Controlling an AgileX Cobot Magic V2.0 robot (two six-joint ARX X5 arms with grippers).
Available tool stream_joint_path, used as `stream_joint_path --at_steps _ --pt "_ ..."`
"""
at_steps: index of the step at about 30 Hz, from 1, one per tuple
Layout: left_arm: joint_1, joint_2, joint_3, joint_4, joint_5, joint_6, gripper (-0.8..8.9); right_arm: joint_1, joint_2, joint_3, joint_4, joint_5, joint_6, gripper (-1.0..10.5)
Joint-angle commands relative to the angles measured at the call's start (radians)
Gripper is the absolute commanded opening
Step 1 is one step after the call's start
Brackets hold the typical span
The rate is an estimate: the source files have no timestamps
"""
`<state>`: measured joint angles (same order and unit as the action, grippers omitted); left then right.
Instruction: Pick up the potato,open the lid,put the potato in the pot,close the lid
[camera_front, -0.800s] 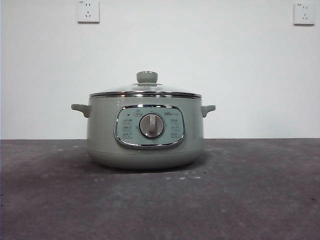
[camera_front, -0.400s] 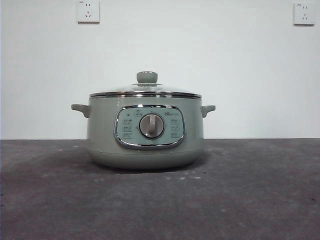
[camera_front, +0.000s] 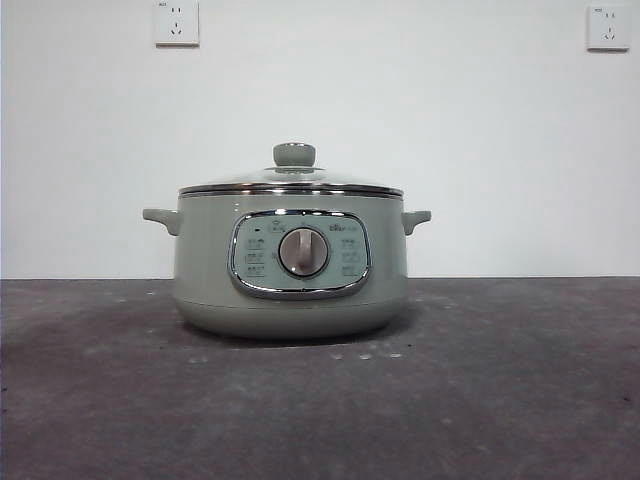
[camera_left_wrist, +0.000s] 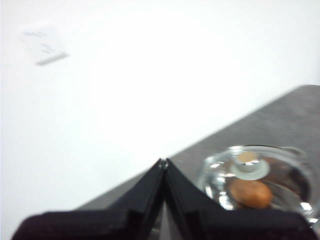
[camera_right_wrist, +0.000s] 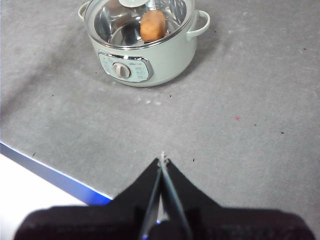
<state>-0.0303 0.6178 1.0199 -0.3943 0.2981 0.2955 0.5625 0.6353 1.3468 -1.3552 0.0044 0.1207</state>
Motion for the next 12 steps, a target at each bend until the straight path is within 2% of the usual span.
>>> stream_joint_path --at_steps 1,7,12 --pt "0.012 -0.098 -0.211 0.105 -0.004 0.010 -0.03 0.001 -0.003 -0.010 -0.024 0.005 0.010 0.0" --pt "0.016 -0.274 -0.561 0.274 -0.024 -0.008 -0.03 0.001 -0.003 -0.010 -0.024 0.004 0.010 0.0" --pt "0.037 -0.378 -0.746 0.320 -0.076 -0.079 -0.03 0.001 -0.003 -0.010 -0.024 0.005 0.010 0.0"
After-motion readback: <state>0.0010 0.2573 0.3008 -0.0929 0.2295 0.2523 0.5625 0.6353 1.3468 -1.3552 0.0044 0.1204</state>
